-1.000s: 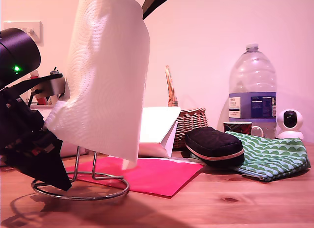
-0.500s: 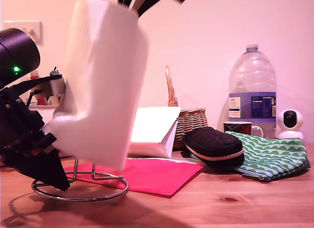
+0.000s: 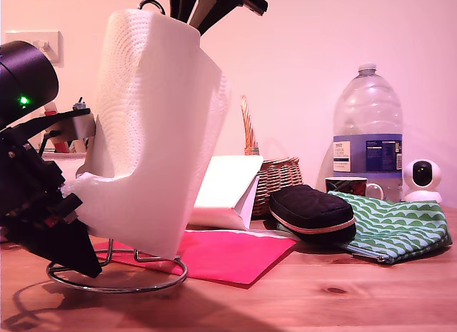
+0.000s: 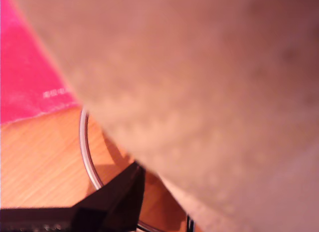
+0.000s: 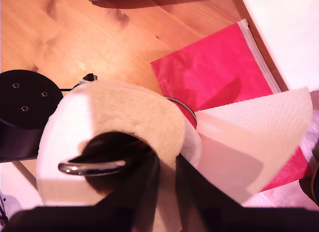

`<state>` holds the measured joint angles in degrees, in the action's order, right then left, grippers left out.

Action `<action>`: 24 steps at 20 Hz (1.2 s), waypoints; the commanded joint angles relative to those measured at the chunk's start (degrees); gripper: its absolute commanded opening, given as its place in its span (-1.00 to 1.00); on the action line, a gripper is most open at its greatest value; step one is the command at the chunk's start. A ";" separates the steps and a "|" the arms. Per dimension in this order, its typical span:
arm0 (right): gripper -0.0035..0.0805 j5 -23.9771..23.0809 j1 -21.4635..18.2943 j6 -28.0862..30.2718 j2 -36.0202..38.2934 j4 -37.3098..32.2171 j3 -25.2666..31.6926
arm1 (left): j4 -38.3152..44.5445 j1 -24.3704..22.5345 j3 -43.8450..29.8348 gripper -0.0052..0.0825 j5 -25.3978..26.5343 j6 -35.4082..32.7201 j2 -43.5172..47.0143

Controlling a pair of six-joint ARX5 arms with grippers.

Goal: Insert the paper towel roll into the metallic stand.

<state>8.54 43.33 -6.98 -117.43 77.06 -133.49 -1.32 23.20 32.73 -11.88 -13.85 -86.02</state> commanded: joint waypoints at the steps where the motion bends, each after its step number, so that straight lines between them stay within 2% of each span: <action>1: -0.21 0.02 1.03 0.33 -0.98 0.55 0.66 | 0.09 -0.17 -0.90 -0.23 0.39 0.35 -0.98; 8: -0.25 -0.55 1.33 -0.37 -4.42 0.76 0.70 | 0.11 -0.17 -0.90 -0.23 0.39 0.33 -0.98; 11: -0.61 -0.52 1.36 -0.26 -4.92 0.74 0.70 | 0.09 -0.17 -0.90 -0.23 0.39 0.31 -0.98; 13: -0.95 -0.50 1.33 -0.24 -4.90 0.63 0.70 | 0.15 -0.17 -0.90 -0.23 0.39 0.31 -0.98; 18: -0.95 -0.50 1.29 0.17 -4.11 0.59 0.63 | 0.13 -0.17 -0.90 -0.23 0.39 0.33 -0.98; 24: -0.95 -0.61 1.20 1.03 0.28 0.66 0.61 | 0.04 -0.17 -0.90 -0.23 0.35 0.37 -0.98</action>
<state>7.70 43.99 -6.11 -119.46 77.12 -133.51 -1.28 23.20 32.73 -11.86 -13.85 -86.02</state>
